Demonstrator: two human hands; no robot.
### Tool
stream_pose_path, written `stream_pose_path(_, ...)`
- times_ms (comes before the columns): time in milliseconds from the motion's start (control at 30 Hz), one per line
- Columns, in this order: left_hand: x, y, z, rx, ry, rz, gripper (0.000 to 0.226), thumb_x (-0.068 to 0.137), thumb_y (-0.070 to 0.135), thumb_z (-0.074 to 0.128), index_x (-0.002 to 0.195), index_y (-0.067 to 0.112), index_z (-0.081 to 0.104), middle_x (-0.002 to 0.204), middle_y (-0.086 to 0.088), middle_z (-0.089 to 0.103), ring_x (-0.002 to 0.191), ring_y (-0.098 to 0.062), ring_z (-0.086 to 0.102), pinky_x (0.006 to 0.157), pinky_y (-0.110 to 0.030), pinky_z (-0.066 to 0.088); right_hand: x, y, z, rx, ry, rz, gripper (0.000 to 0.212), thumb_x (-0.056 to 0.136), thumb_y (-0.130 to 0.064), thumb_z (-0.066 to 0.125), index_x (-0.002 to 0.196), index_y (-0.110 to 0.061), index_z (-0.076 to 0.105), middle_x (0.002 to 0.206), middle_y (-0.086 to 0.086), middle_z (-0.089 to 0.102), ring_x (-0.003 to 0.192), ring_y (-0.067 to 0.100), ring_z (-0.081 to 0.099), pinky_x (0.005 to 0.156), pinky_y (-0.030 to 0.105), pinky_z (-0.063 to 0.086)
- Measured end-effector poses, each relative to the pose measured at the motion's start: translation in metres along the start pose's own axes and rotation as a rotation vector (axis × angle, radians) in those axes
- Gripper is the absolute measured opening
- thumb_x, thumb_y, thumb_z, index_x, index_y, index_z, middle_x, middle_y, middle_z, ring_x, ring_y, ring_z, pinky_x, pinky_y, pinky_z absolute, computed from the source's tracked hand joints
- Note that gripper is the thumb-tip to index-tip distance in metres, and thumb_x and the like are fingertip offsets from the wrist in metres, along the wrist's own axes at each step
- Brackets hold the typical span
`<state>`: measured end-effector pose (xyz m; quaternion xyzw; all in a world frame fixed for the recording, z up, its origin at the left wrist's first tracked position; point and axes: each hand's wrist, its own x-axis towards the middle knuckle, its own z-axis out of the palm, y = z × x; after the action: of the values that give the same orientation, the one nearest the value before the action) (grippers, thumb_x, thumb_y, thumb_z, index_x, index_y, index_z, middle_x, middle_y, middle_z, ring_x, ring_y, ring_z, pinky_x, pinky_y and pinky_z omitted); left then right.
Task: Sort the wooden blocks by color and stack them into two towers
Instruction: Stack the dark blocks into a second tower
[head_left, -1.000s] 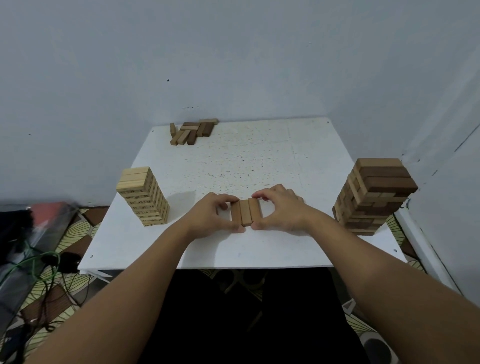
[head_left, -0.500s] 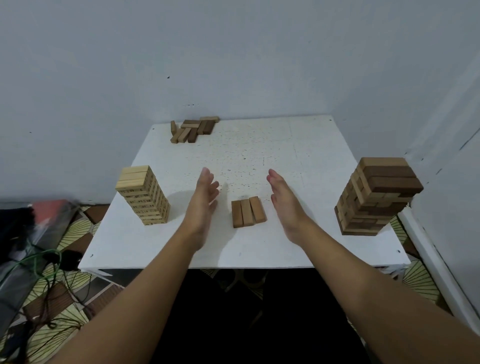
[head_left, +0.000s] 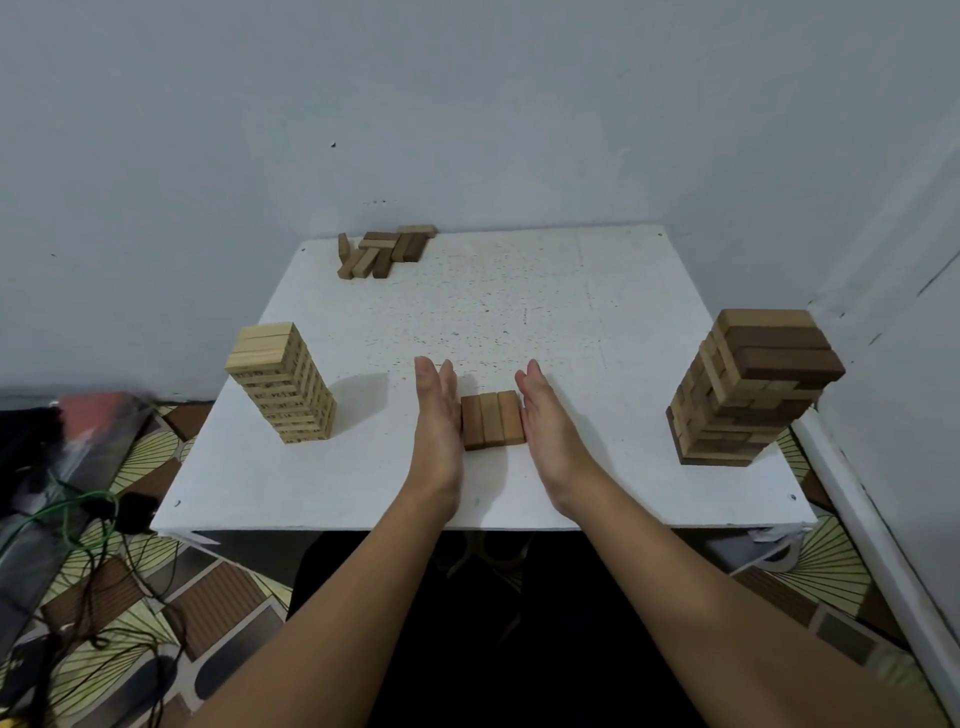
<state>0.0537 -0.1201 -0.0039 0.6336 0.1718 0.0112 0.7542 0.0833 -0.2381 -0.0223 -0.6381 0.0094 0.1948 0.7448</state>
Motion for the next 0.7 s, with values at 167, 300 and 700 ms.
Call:
stream_pose_path(167,0.002,-0.003,-0.001,0.032,-0.036,0.022,0.11,0.077,0.093,0.019,0.165,0.028,0.023,0.17,0.013,0.023,0.154,-0.001,0.02,0.122,-0.026,0.013,-0.005,-0.001,0.0,-0.06,-0.043,-0.013,0.063,0.109,-0.054,0.027,0.164,-0.036,0.003,0.17,-0.015,0.012,0.149,-0.006,0.015,0.127,0.03,0.009)
stream_pose_path(300,0.008,0.001,-0.014,0.154,-0.07,0.065,0.102,0.078,0.091,0.042,0.161,0.031,0.034,0.166,0.011,0.035,0.151,-0.004,0.031,0.124,-0.03,0.021,-0.004,-0.013,-0.01,-0.24,-0.048,-0.087,0.057,0.11,-0.04,0.034,0.164,-0.034,0.016,0.169,-0.012,0.02,0.153,0.002,0.018,0.125,0.031,0.014)
stream_pose_path(700,0.061,0.032,-0.064,1.122,-0.396,0.049,0.097,0.055,0.054,0.099,0.141,0.048,0.055,0.128,0.012,0.039,0.124,-0.015,0.044,0.113,-0.042,0.041,0.024,-0.036,-0.051,-1.126,-0.235,-0.075,0.098,0.066,-0.059,0.085,0.151,-0.051,0.036,0.144,-0.014,0.025,0.136,0.014,0.018,0.111,0.035,0.027)
